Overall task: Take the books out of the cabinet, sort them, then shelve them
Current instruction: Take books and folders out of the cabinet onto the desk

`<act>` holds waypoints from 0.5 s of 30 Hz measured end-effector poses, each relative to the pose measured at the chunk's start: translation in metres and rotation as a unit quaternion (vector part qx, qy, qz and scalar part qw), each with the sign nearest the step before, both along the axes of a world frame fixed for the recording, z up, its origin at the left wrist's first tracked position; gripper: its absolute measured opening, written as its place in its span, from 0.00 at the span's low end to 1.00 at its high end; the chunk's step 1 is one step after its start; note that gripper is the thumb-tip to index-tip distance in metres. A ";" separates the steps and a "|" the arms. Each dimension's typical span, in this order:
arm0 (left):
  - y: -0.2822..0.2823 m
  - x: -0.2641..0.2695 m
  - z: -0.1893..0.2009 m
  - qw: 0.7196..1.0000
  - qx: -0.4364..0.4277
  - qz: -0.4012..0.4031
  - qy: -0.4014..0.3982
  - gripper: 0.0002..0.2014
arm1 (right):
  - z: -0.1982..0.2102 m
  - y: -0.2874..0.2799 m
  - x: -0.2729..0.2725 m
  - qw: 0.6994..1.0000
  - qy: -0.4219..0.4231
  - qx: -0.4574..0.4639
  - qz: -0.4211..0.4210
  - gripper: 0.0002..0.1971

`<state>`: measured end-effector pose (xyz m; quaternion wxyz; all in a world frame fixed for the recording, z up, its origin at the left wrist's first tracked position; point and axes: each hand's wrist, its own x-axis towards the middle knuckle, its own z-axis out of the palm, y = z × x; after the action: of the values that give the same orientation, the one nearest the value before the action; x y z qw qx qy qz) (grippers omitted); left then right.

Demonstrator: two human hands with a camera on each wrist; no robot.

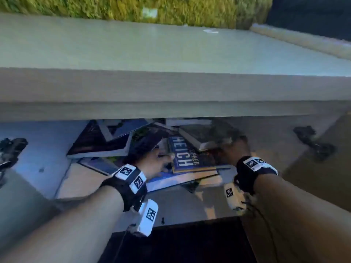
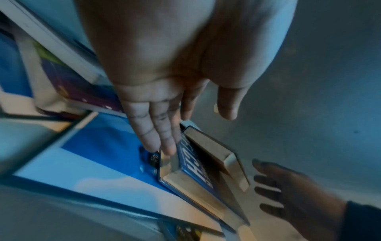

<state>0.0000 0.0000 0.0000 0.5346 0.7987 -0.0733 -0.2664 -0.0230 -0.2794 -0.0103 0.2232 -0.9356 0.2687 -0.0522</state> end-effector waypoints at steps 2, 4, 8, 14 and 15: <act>-0.017 0.013 -0.017 0.998 0.011 0.014 -0.053 0.09 | -0.002 0.001 0.010 0.995 0.055 0.012 0.081 0.46; -0.032 0.028 -0.037 0.999 0.000 0.016 -0.047 0.16 | -0.011 -0.004 0.020 0.977 0.101 -0.040 0.181 0.51; -0.040 0.042 -0.072 0.991 0.076 0.023 -0.107 0.14 | -0.040 -0.015 0.035 0.970 0.101 -0.161 0.150 0.54; -0.043 0.046 -0.090 0.997 0.001 0.059 -0.054 0.13 | -0.030 0.013 0.014 0.961 0.046 -0.213 0.168 0.40; -0.043 0.047 -0.090 0.996 -0.010 0.072 -0.044 0.16 | -0.030 0.020 0.006 0.958 0.038 -0.219 0.179 0.38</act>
<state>0.0473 -0.0434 -0.0897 0.5564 0.8075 -0.0420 -0.1911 -0.0167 -0.2590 -0.0400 0.0085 -0.9956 0.0872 -0.0328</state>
